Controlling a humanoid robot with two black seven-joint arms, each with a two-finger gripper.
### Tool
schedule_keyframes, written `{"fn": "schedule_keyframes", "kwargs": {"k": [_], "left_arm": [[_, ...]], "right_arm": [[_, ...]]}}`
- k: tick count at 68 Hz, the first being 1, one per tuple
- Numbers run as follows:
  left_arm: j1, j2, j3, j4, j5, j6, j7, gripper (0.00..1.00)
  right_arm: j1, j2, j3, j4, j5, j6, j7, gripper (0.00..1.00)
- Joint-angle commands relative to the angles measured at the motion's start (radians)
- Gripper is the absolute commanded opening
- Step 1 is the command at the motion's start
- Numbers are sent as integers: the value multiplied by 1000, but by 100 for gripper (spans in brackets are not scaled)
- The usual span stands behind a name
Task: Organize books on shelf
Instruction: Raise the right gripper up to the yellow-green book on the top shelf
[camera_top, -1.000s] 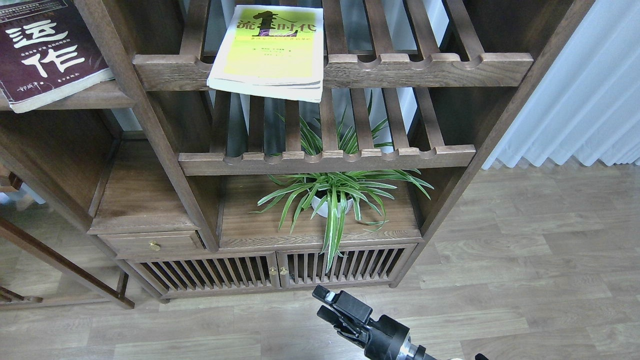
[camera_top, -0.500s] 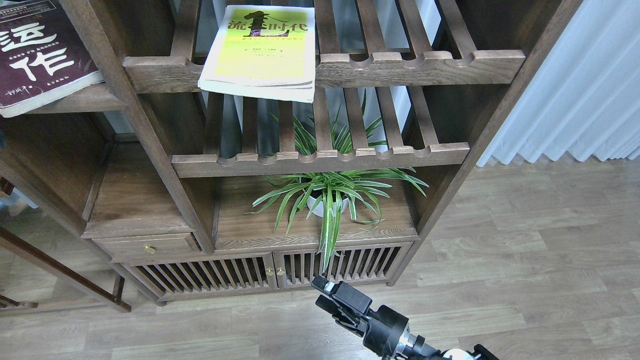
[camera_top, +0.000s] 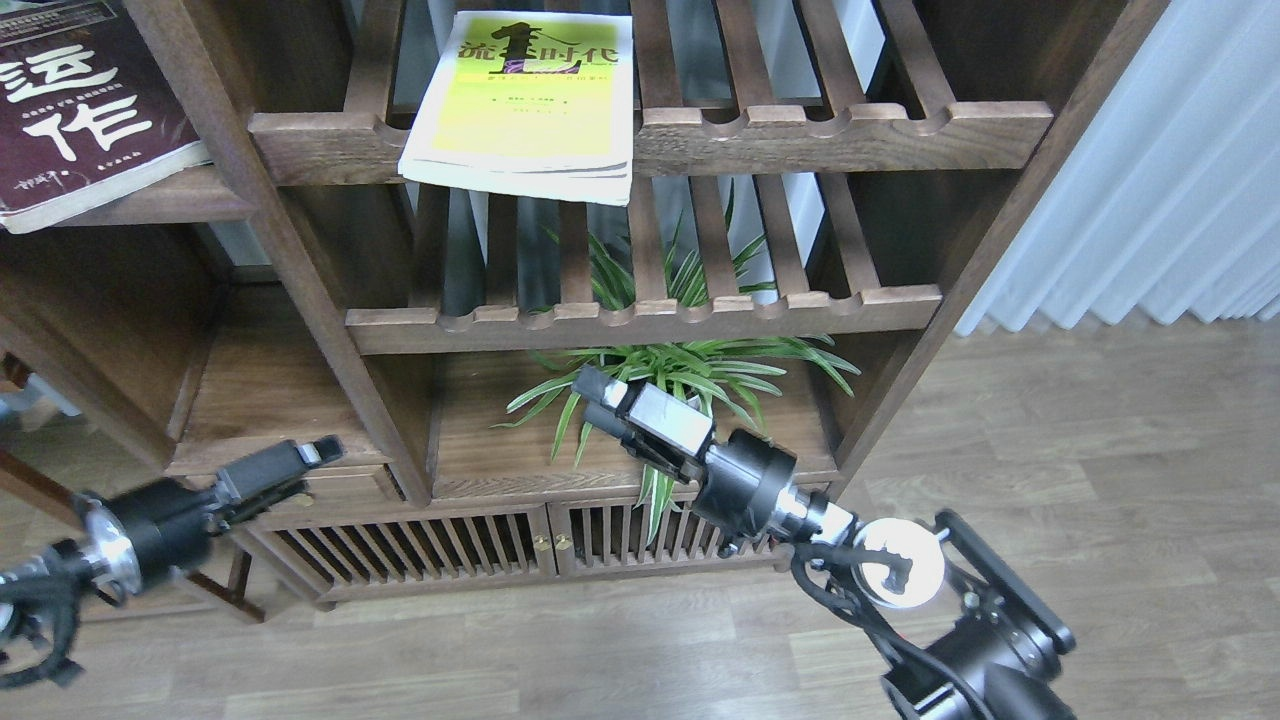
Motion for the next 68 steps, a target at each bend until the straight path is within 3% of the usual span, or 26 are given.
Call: {"fn": "schedule_keyframes", "kwargs": {"k": [1, 35, 68], "left_arm": [[39, -22, -7, 10, 19, 0, 1, 99], [89, -36, -7, 41, 19, 0, 1, 99], [102, -59, -7, 79, 45, 0, 2, 99]], "right_arm": [[47, 0, -1, 1, -30, -48, 16, 96], [293, 0, 1, 1, -40, -307, 88, 96], [306, 0, 47, 1, -46, -378, 160, 96]]}}
